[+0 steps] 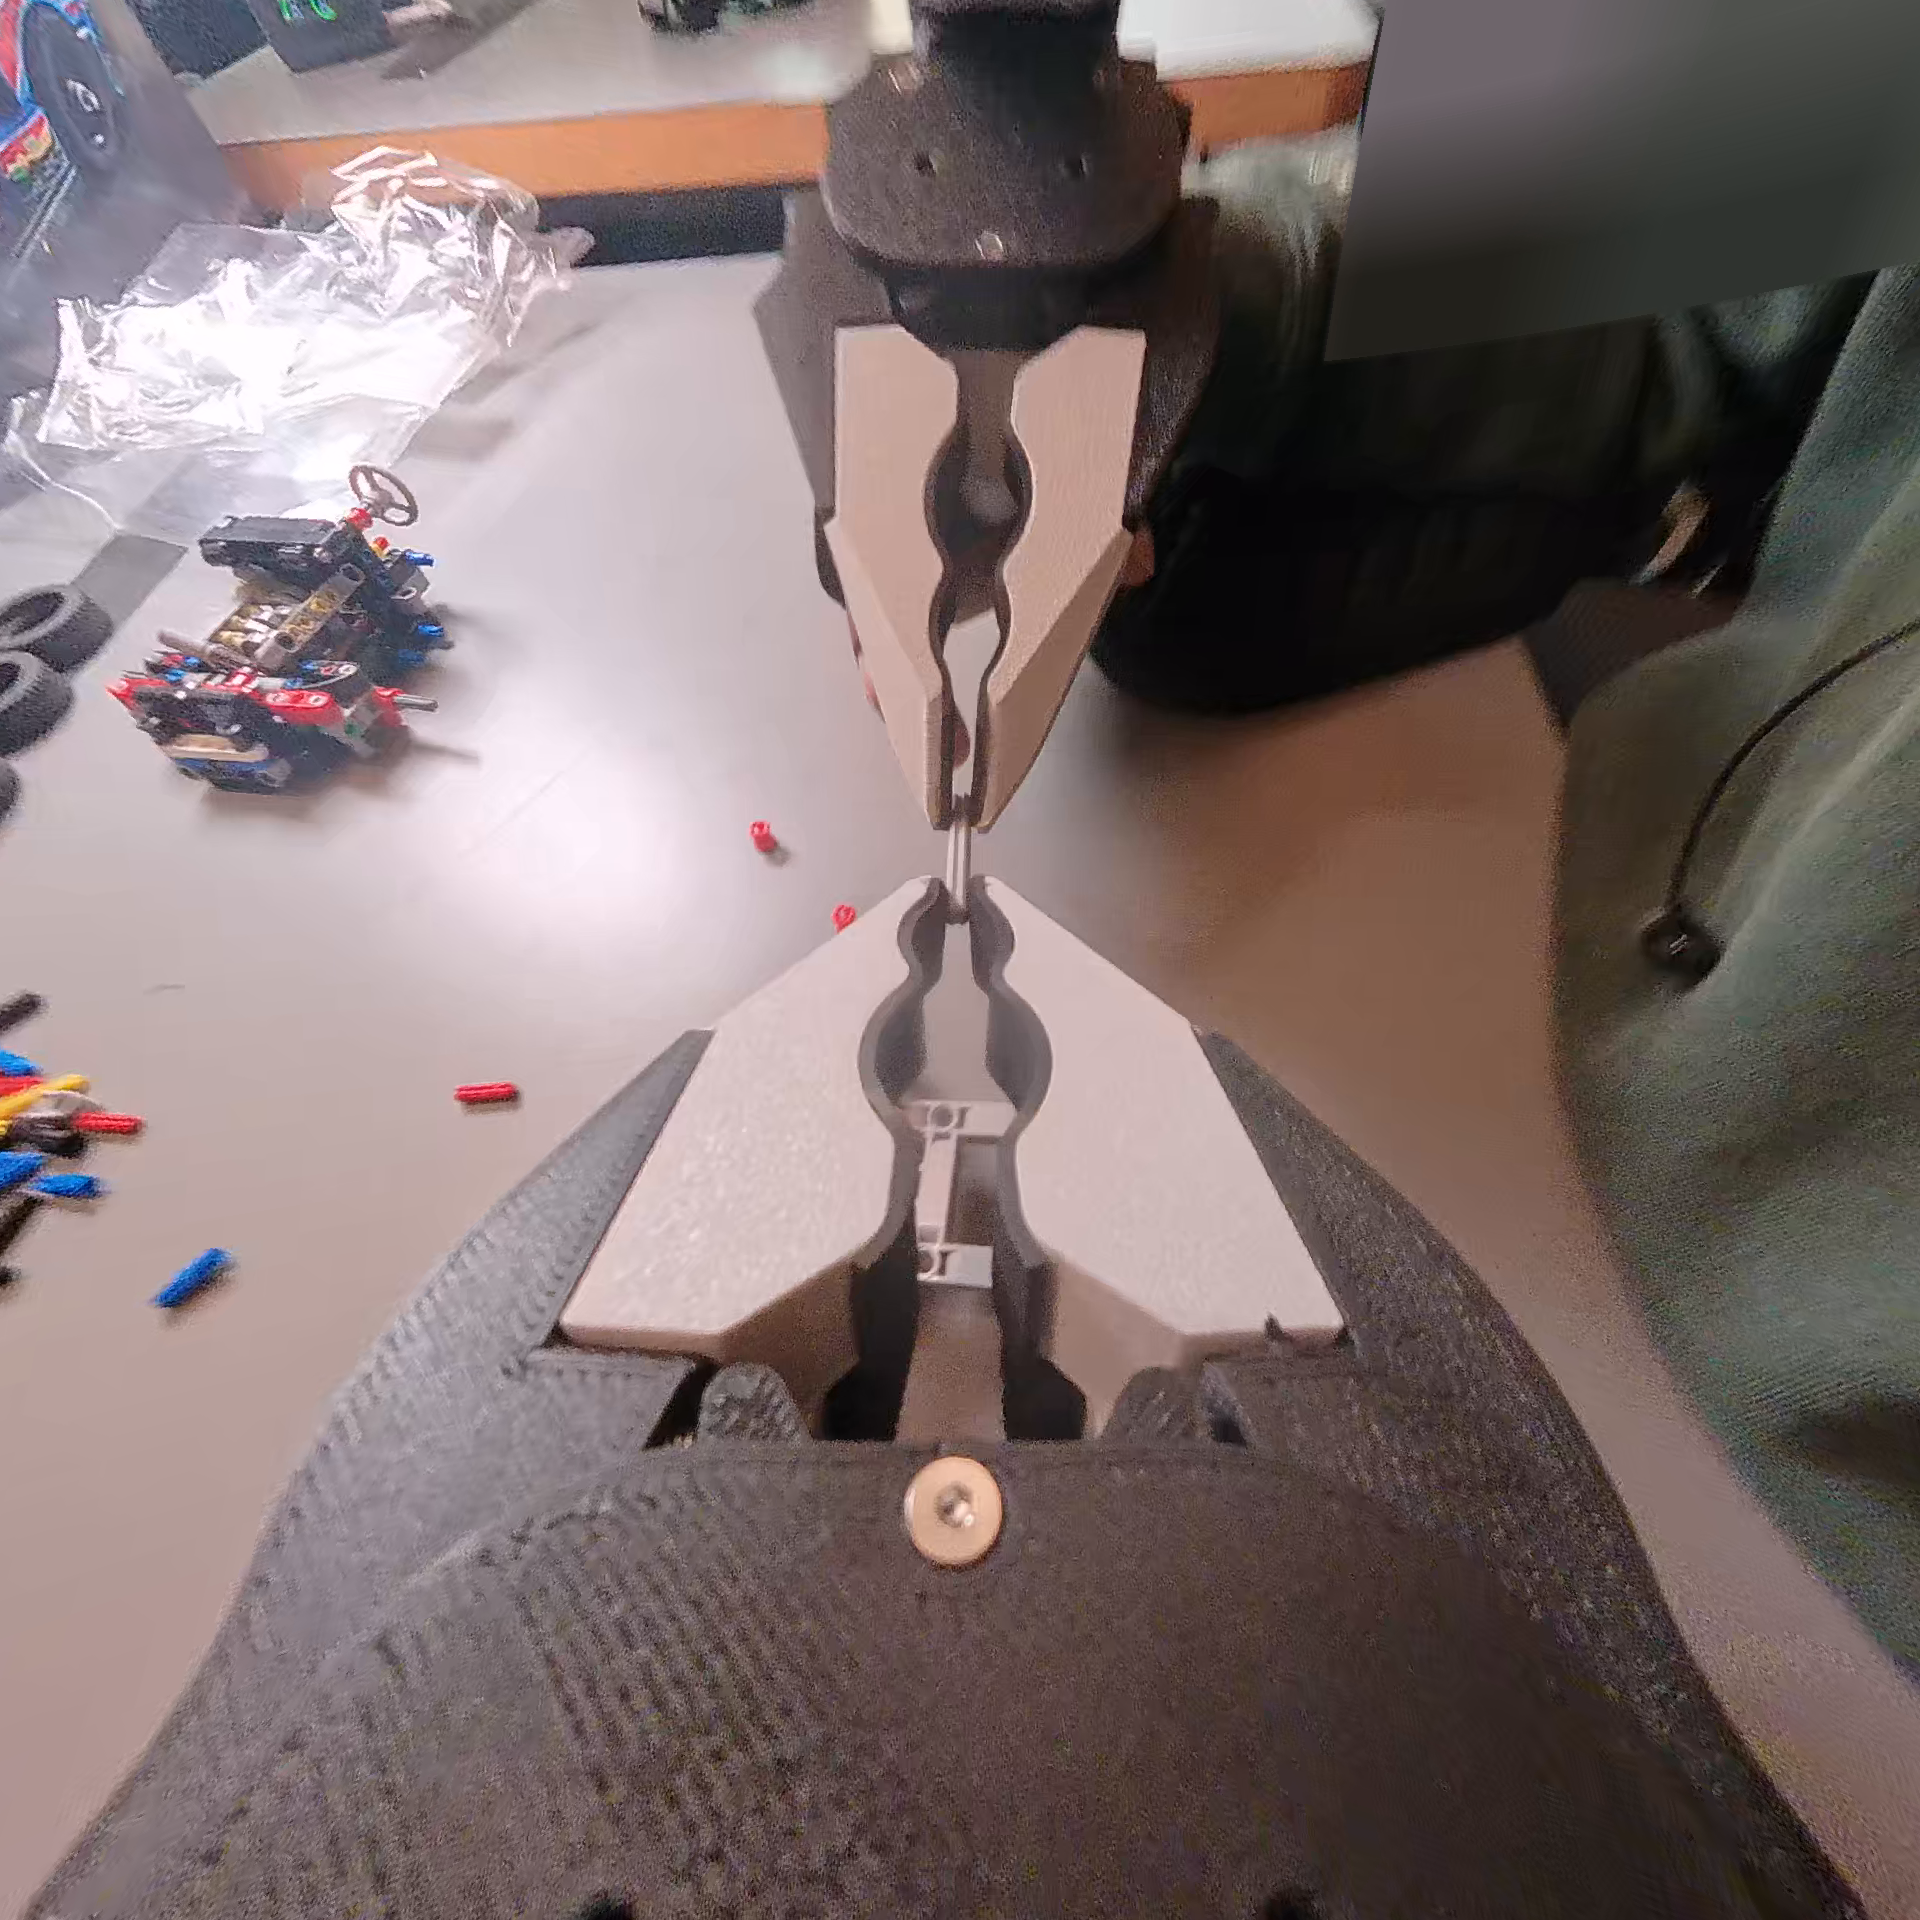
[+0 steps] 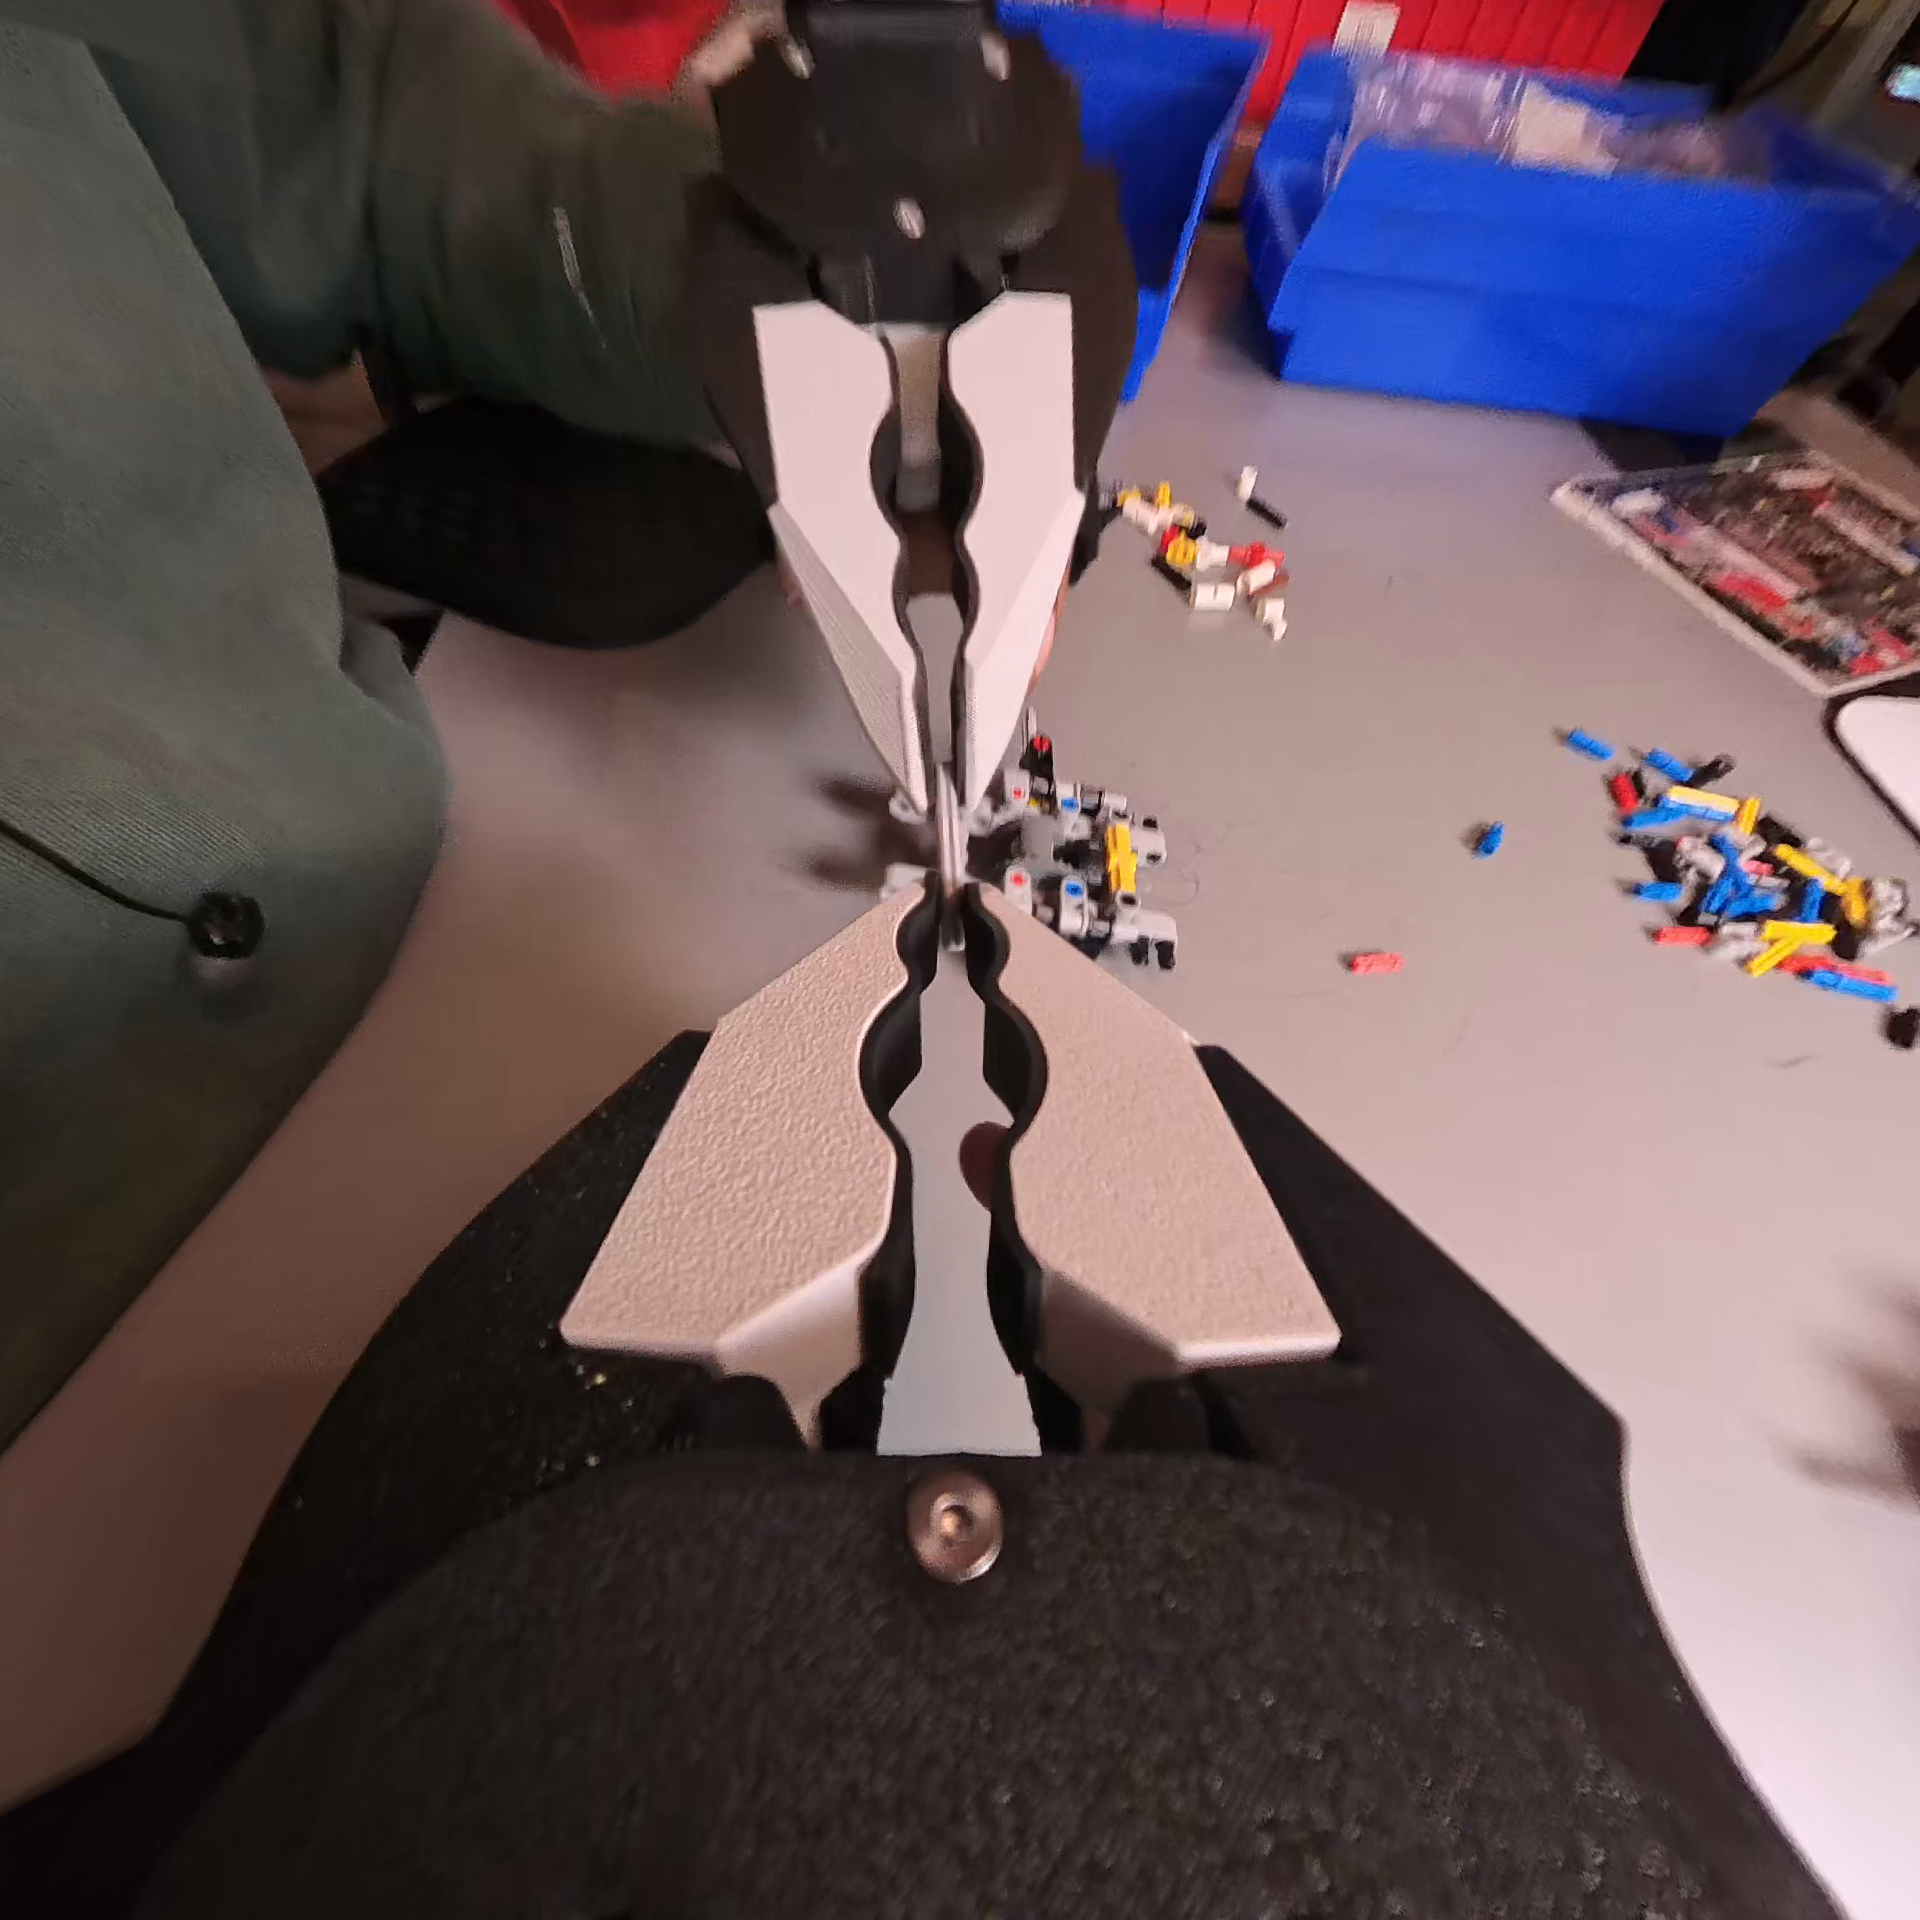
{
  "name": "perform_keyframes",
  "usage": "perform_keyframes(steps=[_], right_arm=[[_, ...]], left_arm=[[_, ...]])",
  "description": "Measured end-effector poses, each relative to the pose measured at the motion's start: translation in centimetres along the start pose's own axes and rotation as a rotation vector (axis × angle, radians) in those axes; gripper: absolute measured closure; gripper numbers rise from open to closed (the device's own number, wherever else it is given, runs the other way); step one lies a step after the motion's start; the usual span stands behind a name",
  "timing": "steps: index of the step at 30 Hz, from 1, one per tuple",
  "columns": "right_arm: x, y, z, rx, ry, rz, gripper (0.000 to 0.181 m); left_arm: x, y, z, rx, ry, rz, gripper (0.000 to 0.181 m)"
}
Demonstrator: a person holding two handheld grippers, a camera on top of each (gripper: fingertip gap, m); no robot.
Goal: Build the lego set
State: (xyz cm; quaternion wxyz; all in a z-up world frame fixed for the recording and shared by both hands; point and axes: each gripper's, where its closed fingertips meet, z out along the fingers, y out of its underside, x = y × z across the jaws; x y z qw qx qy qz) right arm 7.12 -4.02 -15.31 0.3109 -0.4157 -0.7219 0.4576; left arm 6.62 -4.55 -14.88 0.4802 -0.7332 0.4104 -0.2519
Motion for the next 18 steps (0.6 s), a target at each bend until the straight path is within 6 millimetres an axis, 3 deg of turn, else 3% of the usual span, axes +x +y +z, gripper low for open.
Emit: perform_keyframes(steps=[4,8,18], right_arm=[[-0.1,-2.4,-1.0,0.165,0.014,-0.035,0.167],[-0.4,-4.0,-1.5,0.267,0.04,-0.09,0.164],[-1.2,-4.8,-1.4,0.293,0.039,-0.145,0.178]], left_arm=[[0.0,-2.1,-1.5,0.216,0.14,-0.292,0.18],[0.4,-3.1,-2.2,0.33,0.268,-0.464,0.18],[1.3,-3.7,-2.1,0.387,0.392,-0.581,0.18]])
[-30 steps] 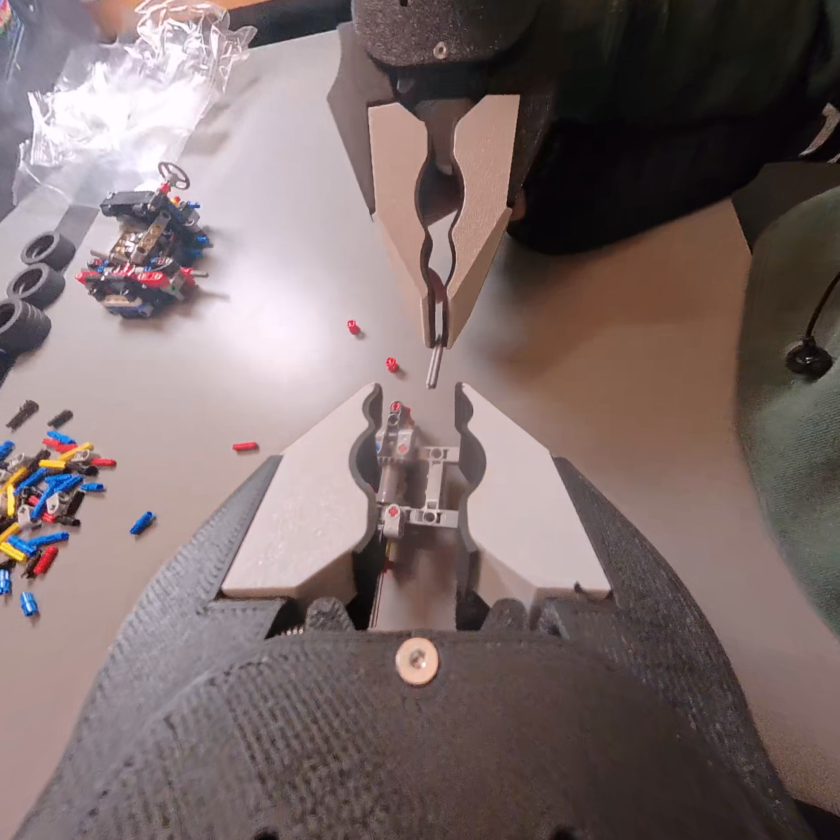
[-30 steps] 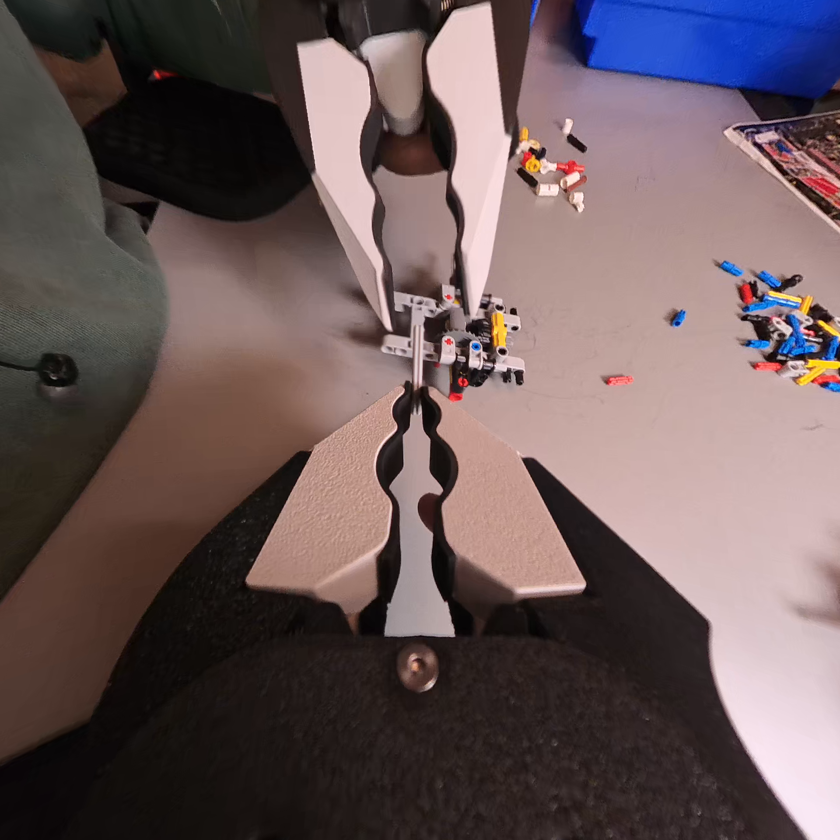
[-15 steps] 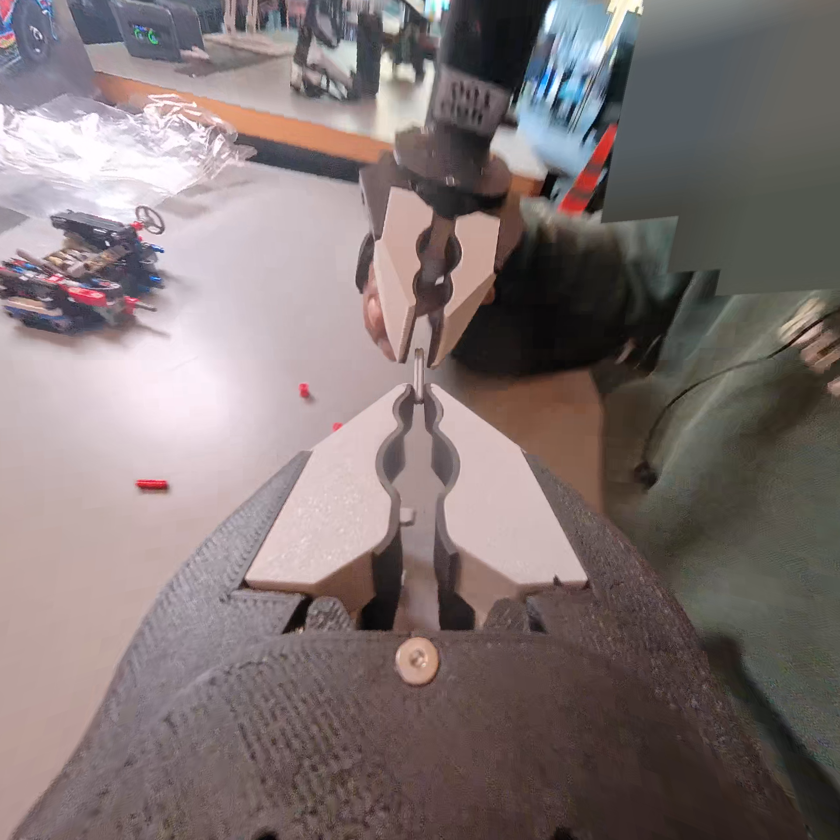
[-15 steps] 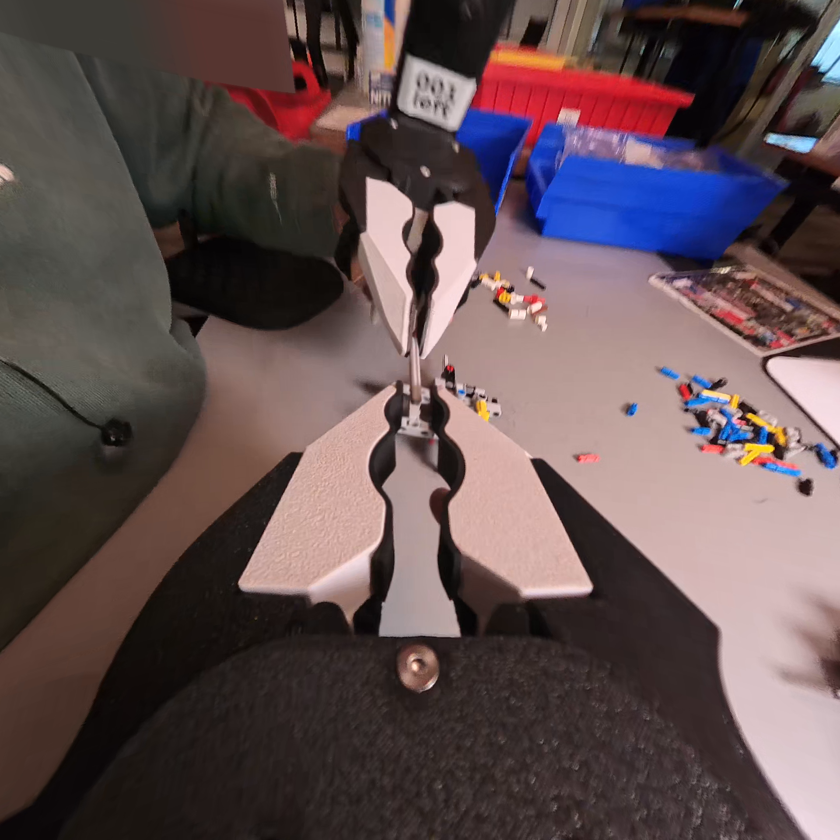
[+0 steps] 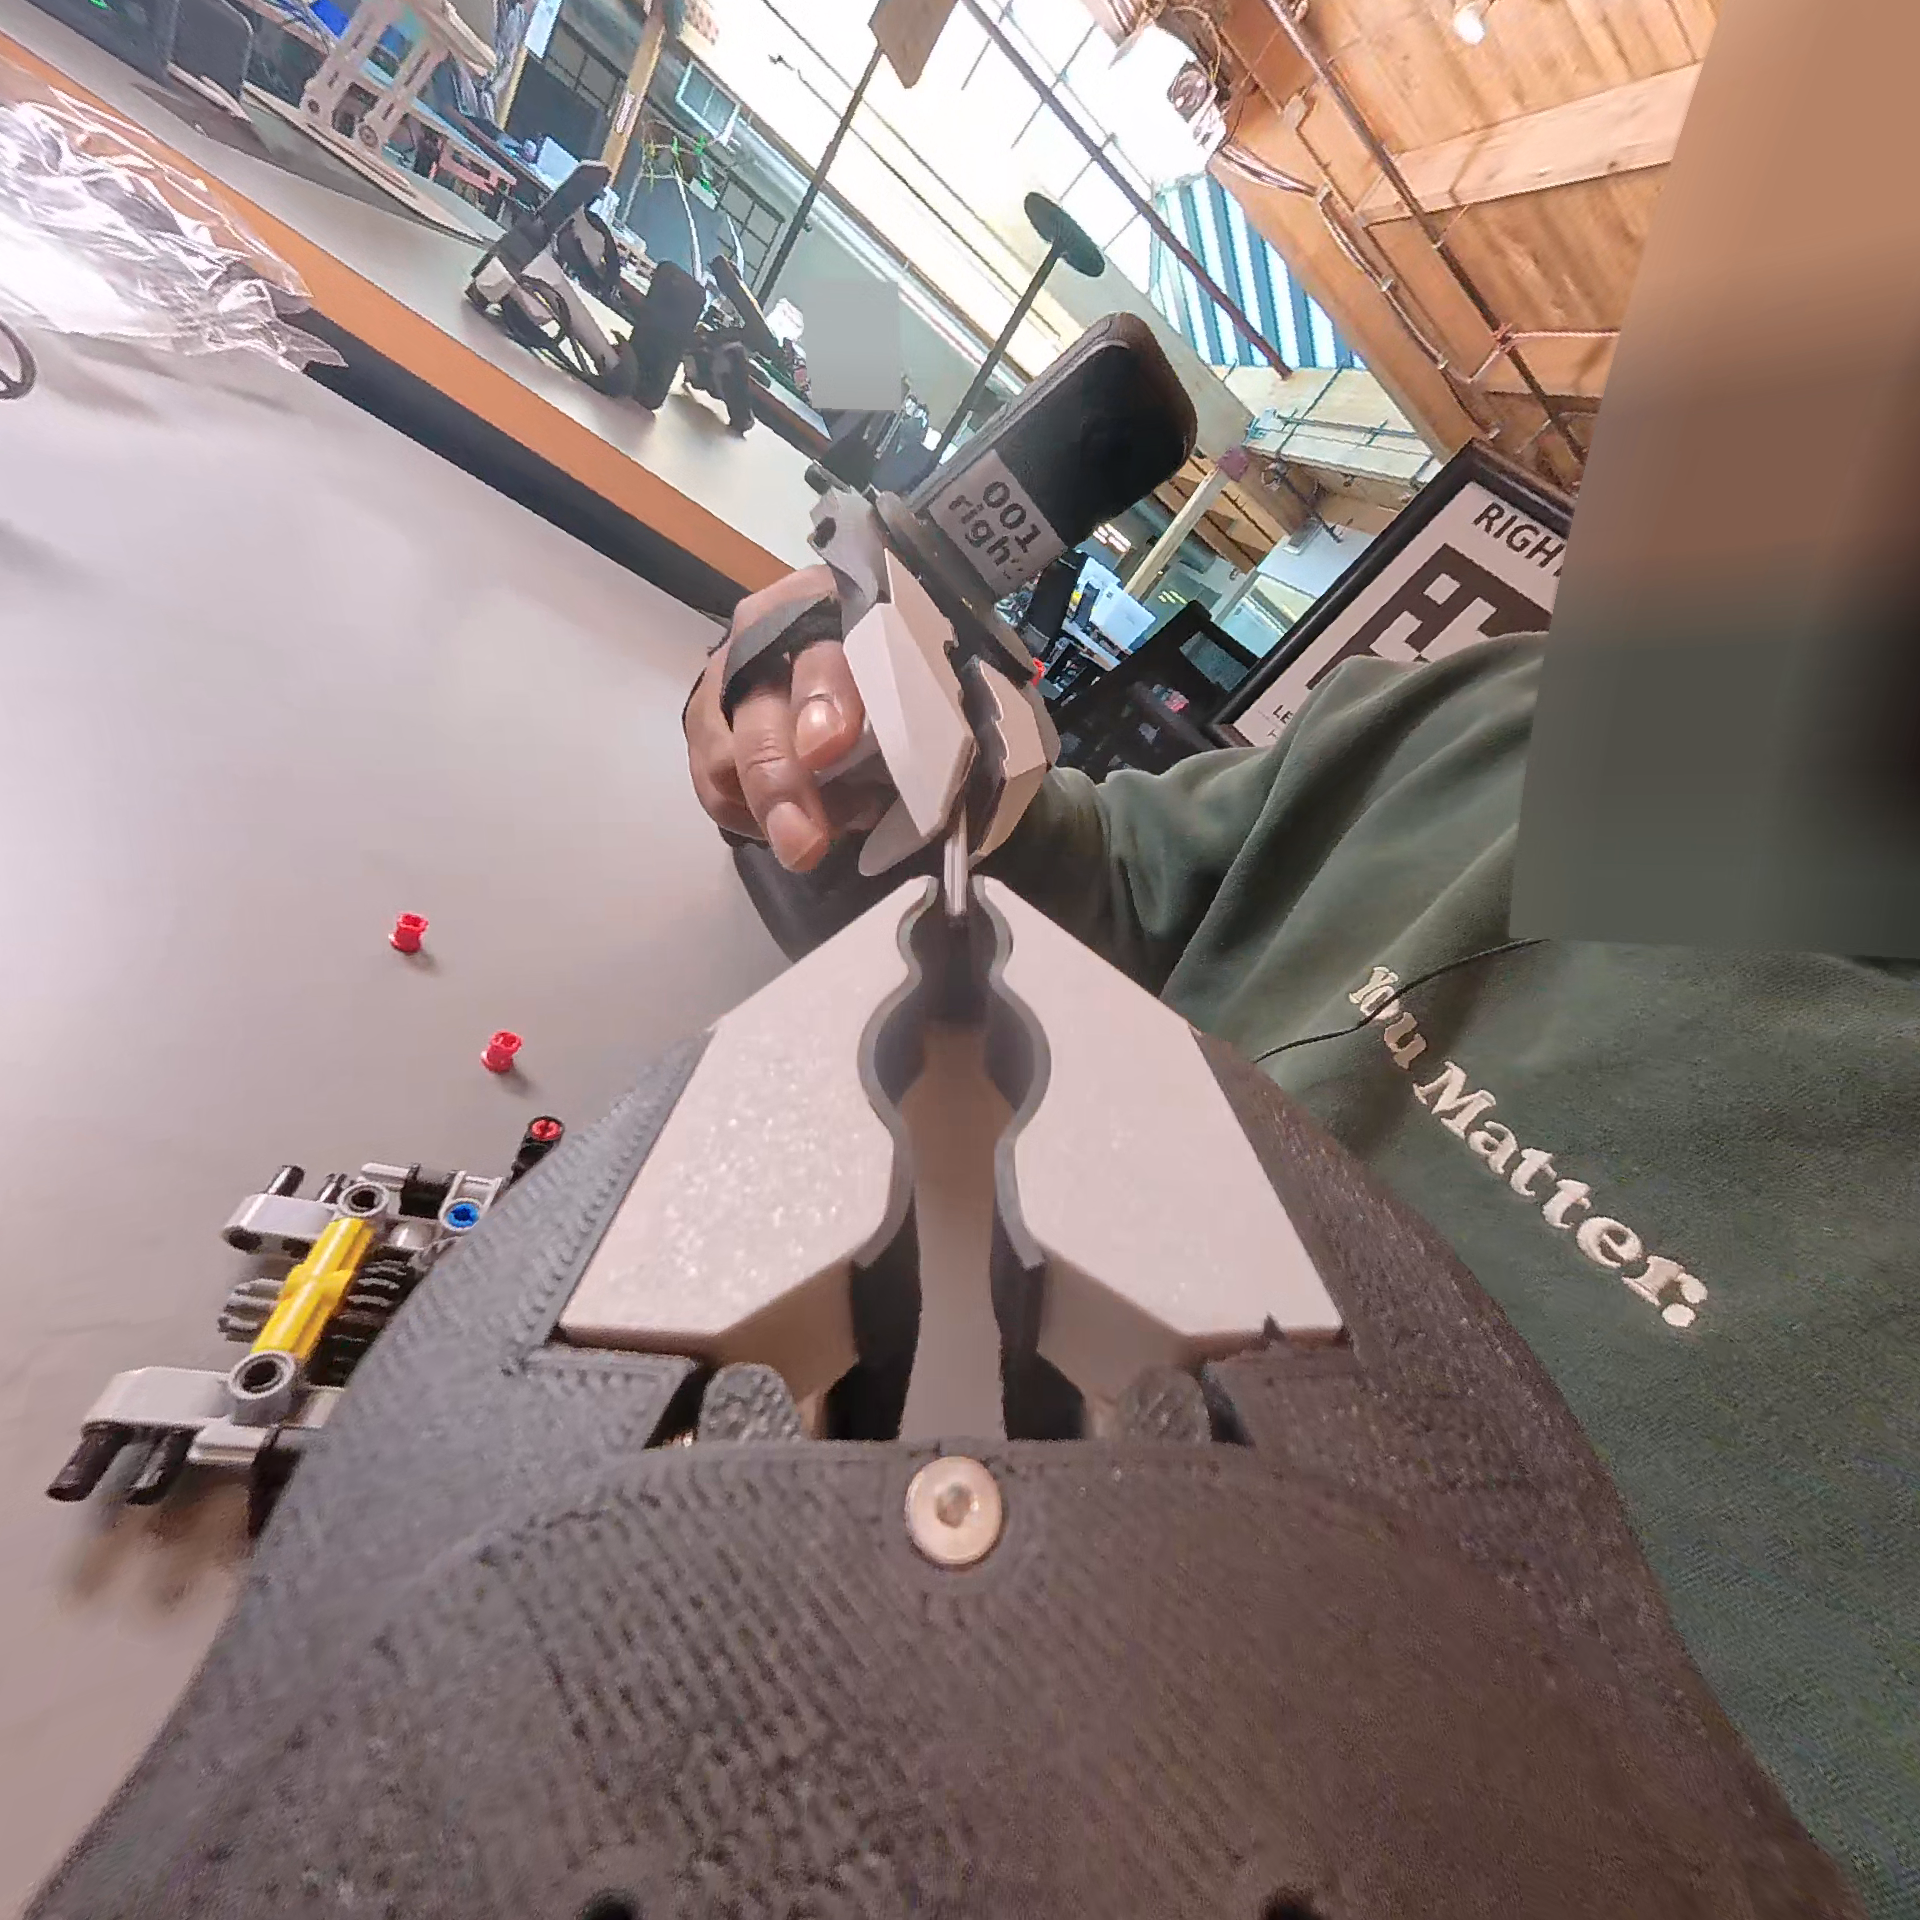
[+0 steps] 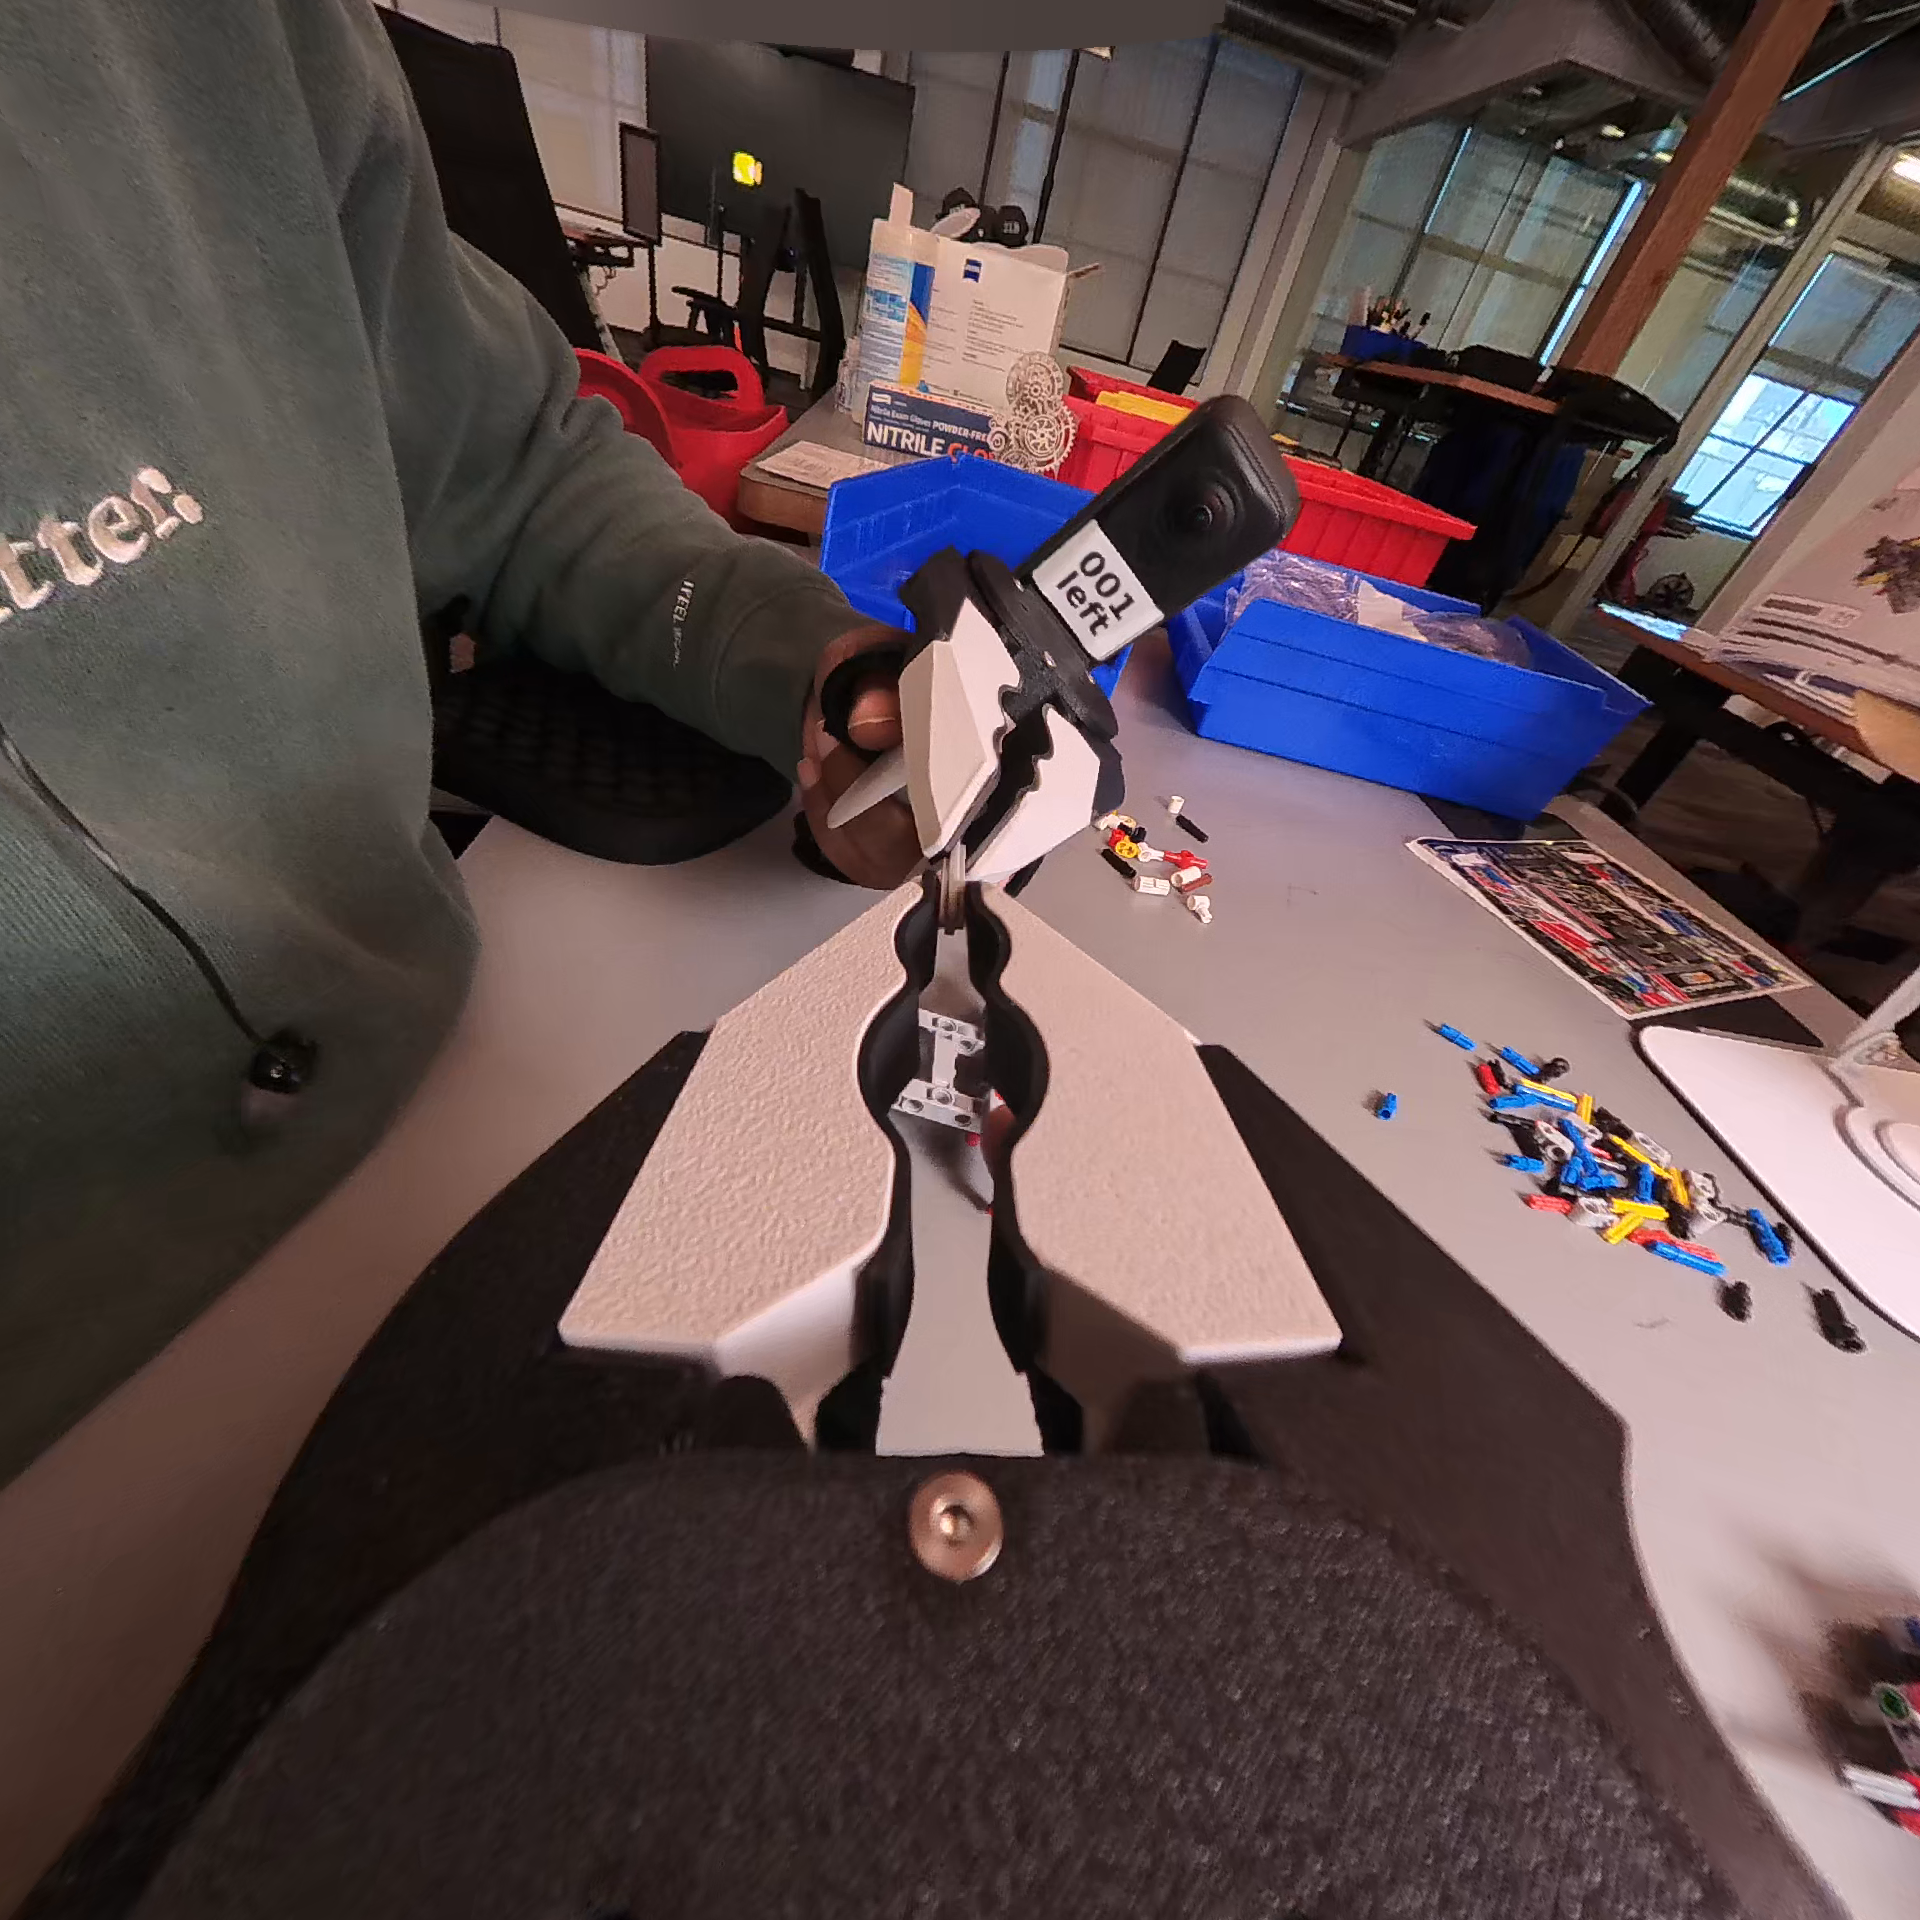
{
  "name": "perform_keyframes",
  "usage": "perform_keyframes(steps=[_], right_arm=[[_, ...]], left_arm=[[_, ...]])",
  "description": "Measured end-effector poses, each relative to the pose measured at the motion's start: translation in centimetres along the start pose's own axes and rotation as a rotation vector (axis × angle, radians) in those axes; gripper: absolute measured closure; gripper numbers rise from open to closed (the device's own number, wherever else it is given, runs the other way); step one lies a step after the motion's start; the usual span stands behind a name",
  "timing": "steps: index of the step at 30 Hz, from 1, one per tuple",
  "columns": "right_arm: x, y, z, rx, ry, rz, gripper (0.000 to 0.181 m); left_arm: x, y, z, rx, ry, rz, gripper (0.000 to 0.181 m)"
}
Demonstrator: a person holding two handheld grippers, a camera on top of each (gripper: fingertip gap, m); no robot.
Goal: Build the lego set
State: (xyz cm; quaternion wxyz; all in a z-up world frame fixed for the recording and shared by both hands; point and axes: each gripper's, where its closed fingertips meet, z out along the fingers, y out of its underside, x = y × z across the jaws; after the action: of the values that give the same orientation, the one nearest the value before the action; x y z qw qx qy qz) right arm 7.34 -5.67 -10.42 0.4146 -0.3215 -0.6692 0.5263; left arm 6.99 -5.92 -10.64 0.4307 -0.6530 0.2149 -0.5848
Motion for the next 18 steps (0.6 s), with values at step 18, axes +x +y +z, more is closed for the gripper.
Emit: perform_keyframes(steps=[18], right_arm=[[-0.04,-0.24,0.07,-0.007,0.014,-0.023,0.175]], left_arm=[[0.32,-0.07,0.07,0.019,0.045,-0.065,0.18]])
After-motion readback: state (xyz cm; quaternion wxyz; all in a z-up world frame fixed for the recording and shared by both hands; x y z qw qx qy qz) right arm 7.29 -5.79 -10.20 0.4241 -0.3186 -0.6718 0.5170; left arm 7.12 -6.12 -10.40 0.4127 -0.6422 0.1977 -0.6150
